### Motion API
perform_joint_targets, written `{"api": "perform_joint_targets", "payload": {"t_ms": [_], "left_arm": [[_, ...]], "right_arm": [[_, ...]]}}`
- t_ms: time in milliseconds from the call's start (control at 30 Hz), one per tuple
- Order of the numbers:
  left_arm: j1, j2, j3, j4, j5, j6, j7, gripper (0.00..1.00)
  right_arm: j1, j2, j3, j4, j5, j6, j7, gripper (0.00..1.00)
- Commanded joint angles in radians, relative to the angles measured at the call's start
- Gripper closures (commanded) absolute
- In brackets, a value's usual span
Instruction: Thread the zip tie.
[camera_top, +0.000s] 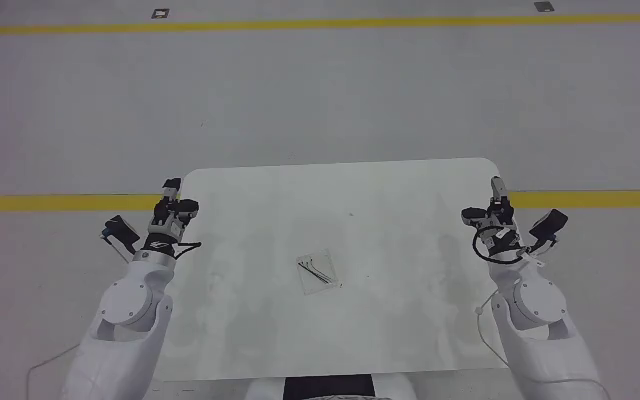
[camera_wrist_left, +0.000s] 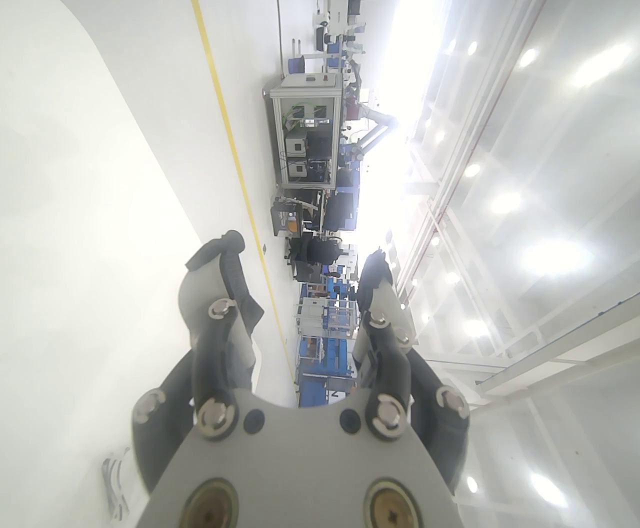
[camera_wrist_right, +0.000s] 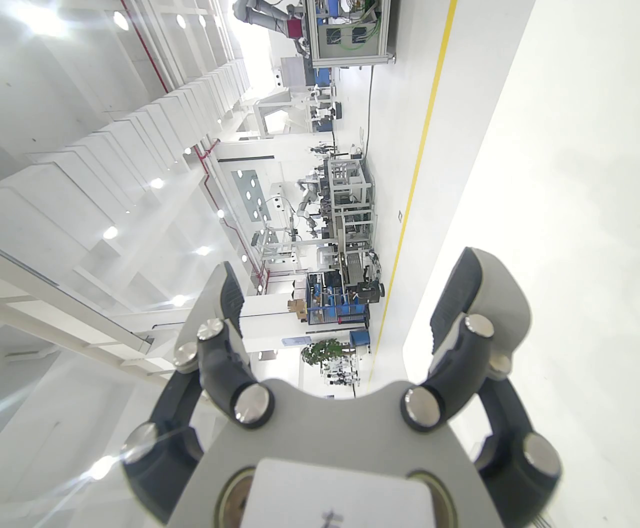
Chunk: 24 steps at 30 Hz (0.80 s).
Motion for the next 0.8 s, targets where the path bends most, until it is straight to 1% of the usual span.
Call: {"api": "perform_joint_targets", "payload": {"t_ms": [0, 100, 167, 233, 267, 333, 367, 400, 767], "left_arm": [[0.000, 0.000, 0.000, 0.000, 0.000, 0.000, 0.000, 0.00], [0.000, 0.000, 0.000, 0.000, 0.000, 0.000, 0.000, 0.00], [0.000, 0.000, 0.000, 0.000, 0.000, 0.000, 0.000, 0.00], [0.000, 0.000, 0.000, 0.000, 0.000, 0.000, 0.000, 0.00], [0.000, 0.000, 0.000, 0.000, 0.000, 0.000, 0.000, 0.00], [0.000, 0.000, 0.000, 0.000, 0.000, 0.000, 0.000, 0.00], [0.000, 0.000, 0.000, 0.000, 0.000, 0.000, 0.000, 0.00], [0.000, 0.000, 0.000, 0.000, 0.000, 0.000, 0.000, 0.00], [0.000, 0.000, 0.000, 0.000, 0.000, 0.000, 0.000, 0.00]], "right_arm": [[0.002, 0.001, 0.000, -0.002, -0.010, -0.002, 0.005, 0.00], [0.015, 0.006, -0.002, -0.001, -0.105, -0.015, 0.066, 0.00], [0.032, 0.012, -0.011, -0.002, -0.204, -0.024, 0.134, 0.00], [0.045, 0.015, -0.024, 0.003, -0.280, -0.035, 0.171, 0.00], [0.052, 0.017, -0.042, 0.008, -0.329, -0.037, 0.201, 0.00], [0.060, 0.017, -0.075, 0.018, -0.392, -0.033, 0.232, 0.00], [0.061, 0.018, -0.105, 0.017, -0.465, -0.053, 0.249, 0.00], [0.058, 0.017, -0.121, 0.017, -0.488, -0.068, 0.247, 0.00], [0.058, 0.017, -0.121, 0.017, -0.488, -0.068, 0.247, 0.00]]}}
